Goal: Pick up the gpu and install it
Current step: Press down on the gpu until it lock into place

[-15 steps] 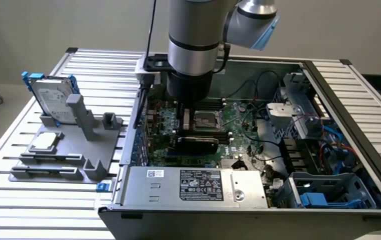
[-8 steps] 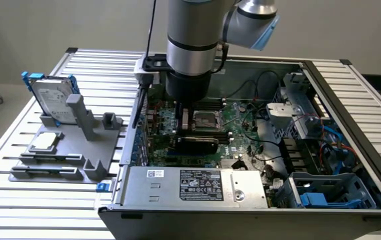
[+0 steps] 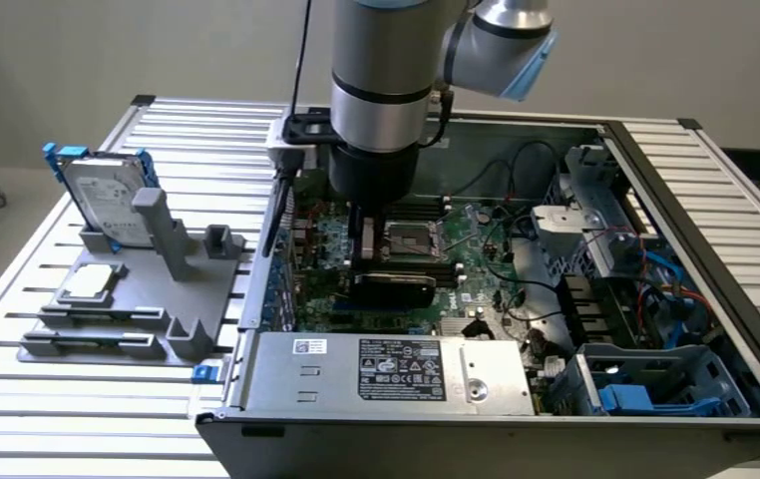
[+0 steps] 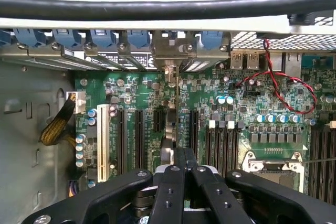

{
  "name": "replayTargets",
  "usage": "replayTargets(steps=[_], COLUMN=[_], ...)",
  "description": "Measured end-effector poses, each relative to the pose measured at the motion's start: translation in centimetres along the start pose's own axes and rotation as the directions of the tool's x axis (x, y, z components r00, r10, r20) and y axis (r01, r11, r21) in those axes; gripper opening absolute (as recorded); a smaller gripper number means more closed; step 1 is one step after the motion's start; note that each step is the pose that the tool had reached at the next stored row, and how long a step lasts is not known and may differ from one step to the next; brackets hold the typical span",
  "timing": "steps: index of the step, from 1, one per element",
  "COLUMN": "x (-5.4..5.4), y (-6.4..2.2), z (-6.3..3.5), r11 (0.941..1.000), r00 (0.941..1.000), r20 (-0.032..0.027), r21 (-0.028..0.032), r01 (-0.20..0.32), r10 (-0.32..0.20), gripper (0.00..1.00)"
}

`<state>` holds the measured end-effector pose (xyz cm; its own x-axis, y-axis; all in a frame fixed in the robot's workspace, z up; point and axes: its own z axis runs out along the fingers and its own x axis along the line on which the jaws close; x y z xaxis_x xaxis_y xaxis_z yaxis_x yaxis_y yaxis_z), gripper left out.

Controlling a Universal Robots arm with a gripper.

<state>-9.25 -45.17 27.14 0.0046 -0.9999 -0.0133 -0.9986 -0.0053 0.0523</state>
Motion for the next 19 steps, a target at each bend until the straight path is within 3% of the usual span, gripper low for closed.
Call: replayTargets(steps=[19], x=[0.0], y=[-0.02], z=[0.41], r11=[1.0], r00=[1.0], r20=[0.0001], r21=[-0.0002], r01=[0.0], r10=[0.0], gripper=[0.11])
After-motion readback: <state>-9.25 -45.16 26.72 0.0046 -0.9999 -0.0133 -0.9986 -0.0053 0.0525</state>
